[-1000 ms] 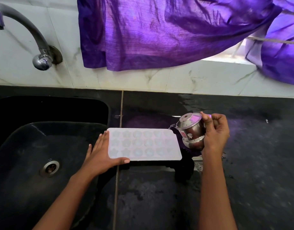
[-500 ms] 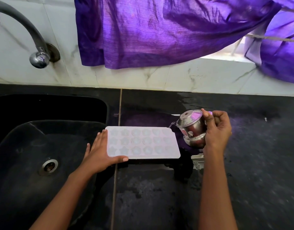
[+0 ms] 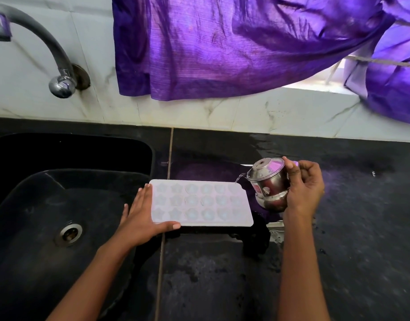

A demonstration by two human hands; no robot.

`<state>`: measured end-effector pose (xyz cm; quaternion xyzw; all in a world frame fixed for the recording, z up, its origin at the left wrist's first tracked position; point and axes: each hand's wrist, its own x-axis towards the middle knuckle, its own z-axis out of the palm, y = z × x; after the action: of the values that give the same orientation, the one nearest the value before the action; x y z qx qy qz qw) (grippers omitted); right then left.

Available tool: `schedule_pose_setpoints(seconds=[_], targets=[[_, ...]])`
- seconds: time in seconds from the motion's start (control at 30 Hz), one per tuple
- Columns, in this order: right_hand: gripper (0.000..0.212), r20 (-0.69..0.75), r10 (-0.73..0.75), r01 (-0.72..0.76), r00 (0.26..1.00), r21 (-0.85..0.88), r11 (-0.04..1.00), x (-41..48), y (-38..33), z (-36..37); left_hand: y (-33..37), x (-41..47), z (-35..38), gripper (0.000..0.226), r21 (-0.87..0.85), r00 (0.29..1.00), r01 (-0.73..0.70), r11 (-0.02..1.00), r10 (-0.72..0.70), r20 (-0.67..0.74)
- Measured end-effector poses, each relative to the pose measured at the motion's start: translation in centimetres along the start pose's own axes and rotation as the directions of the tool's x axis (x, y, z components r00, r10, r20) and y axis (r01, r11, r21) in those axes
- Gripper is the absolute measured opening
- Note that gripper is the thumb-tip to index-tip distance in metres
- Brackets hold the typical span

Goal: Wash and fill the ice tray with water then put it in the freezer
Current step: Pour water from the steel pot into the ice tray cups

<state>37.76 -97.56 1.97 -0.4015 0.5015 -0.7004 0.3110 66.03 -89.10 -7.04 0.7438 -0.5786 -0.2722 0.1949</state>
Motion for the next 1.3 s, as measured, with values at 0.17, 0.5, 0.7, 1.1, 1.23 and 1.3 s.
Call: schedule_pose_setpoints(seconds=[0.17, 0.5, 0.7, 1.1, 1.23, 1.3], targets=[[0.02, -0.021, 0.058, -0.055, 0.998, 0.116, 0.992, -0.3, 0.2, 0.2, 0.1, -0.1, 0.1, 0.127, 0.003, 1.0, -0.001, 1.0, 0.001, -0.006], [0.02, 0.07, 0.074, -0.083, 0.995, 0.135, 0.987, -1.1, 0.1, 1.8, 0.0, 0.0, 0.0, 0.125, 0.031, 0.999, -0.033, 0.999, 0.032, 0.016], [0.022, 0.097, 0.033, -0.043, 0.995, 0.095, 0.995, -1.5, -0.3, 2.4, -0.1, 0.2, -0.1, 0.124, 0.026, 0.996, -0.065, 0.998, 0.063, 0.061], [0.022, 0.104, -0.001, 0.001, 0.995, -0.003, 1.0, -1.6, -0.7, 2.5, 0.1, 0.2, 0.0, 0.121, 0.067, 0.996, -0.05, 0.997, 0.045, 0.078], [0.022, 0.105, -0.021, 0.024, 0.994, -0.024, 0.999, -1.7, -1.1, 2.4, 0.0, 0.0, 0.1, 0.122, 0.044, 0.997, -0.057, 0.997, 0.054, 0.059], [0.022, 0.109, -0.03, 0.031, 0.994, -0.009, 0.999, -1.7, -1.4, 2.5, 0.0, -0.1, 0.1, 0.122, 0.03, 0.997, -0.063, 0.998, 0.061, 0.046]])
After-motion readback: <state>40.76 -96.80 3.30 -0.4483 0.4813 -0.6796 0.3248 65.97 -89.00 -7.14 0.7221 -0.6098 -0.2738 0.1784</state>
